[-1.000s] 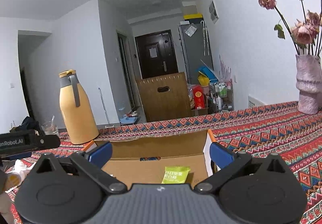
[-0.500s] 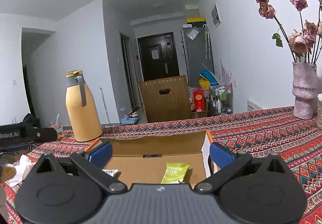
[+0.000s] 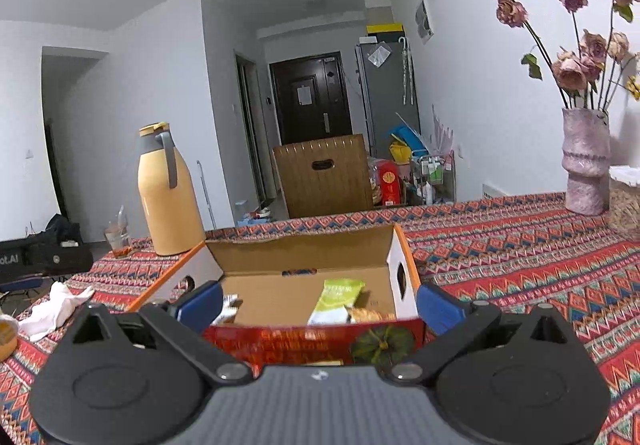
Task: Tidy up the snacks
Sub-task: 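Move both grippers back from the box toward the snack pile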
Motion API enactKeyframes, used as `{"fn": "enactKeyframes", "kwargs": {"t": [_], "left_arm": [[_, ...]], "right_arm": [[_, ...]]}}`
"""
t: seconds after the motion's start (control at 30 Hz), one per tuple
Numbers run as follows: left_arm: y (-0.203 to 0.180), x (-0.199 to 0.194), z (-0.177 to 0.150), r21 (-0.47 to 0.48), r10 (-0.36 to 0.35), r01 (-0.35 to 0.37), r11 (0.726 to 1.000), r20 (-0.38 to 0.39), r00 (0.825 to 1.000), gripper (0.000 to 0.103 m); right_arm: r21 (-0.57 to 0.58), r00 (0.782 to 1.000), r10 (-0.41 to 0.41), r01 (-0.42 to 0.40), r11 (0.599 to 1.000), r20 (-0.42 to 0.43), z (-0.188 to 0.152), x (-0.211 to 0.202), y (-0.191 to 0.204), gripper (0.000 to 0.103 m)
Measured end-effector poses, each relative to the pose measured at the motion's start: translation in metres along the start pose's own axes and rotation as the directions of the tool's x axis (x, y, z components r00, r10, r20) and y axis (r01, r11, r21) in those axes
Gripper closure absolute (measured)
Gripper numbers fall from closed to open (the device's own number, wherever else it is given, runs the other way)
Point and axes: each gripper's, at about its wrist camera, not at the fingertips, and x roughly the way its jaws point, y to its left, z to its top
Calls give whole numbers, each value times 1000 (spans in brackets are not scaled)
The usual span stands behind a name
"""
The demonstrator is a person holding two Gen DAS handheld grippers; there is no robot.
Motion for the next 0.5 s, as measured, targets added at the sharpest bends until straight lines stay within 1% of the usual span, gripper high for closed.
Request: {"fn": "enactKeyframes", "kwargs": {"t": [0.5], "left_arm": [[13, -24, -43, 55, -13, 16, 998, -46, 999, 0]], "right_arm": [[43, 997, -4, 7, 999, -76, -37, -30, -16, 0]]}}
